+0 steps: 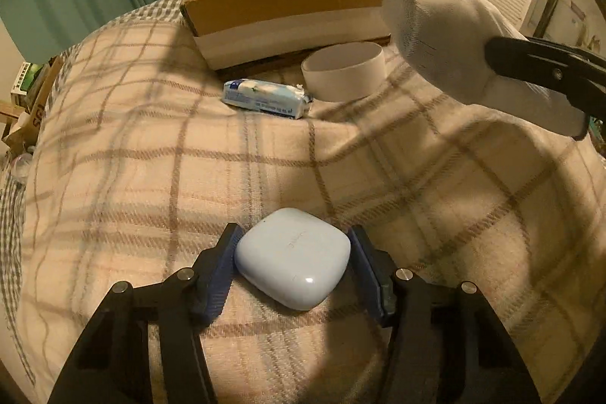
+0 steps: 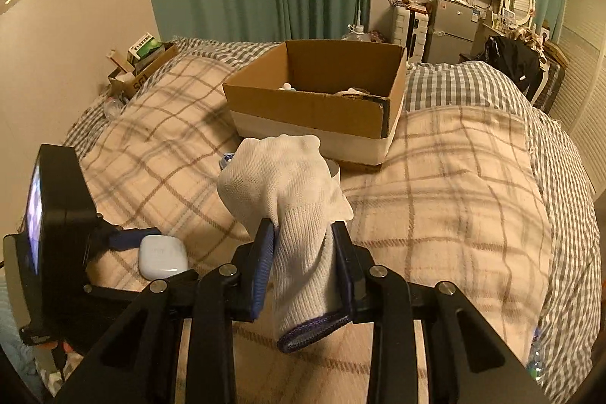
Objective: Organize objects
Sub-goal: 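Grasp the light blue earbud case with the left gripper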
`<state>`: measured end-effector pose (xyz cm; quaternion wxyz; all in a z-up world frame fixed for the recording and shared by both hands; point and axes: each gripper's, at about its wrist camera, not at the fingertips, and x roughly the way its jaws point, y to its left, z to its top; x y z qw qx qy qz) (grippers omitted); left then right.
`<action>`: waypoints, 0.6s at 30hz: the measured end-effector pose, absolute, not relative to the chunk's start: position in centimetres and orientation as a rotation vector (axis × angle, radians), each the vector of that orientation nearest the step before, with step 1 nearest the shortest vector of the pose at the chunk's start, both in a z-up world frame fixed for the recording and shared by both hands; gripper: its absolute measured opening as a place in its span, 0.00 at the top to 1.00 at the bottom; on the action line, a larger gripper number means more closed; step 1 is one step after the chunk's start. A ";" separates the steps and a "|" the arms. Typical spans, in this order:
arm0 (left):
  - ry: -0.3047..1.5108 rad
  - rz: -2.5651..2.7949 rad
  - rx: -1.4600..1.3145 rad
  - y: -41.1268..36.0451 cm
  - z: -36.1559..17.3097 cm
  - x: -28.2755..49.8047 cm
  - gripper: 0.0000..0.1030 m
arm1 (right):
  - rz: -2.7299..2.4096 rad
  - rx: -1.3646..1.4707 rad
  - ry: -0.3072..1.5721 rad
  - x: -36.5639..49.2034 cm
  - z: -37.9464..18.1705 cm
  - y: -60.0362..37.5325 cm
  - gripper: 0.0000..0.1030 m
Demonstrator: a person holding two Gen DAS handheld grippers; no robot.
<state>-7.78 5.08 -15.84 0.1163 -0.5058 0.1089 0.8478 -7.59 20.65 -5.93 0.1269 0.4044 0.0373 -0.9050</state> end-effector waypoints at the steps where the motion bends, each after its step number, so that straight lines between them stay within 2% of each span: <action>1: 0.315 2.487 -1.472 5.1 -15.6 -7.6 0.44 | -2.638 1.170 0.103 -7.3 -5.8 20.7 0.71; 9: 0.143 2.585 -1.367 3.6 -11.7 -6.9 0.44 | -2.684 1.120 0.109 -5.6 -3.9 21.3 0.71; 18: 0.119 2.712 -1.127 3.7 -3.5 -9.3 0.44 | -2.770 1.015 0.212 -6.0 1.2 21.4 0.71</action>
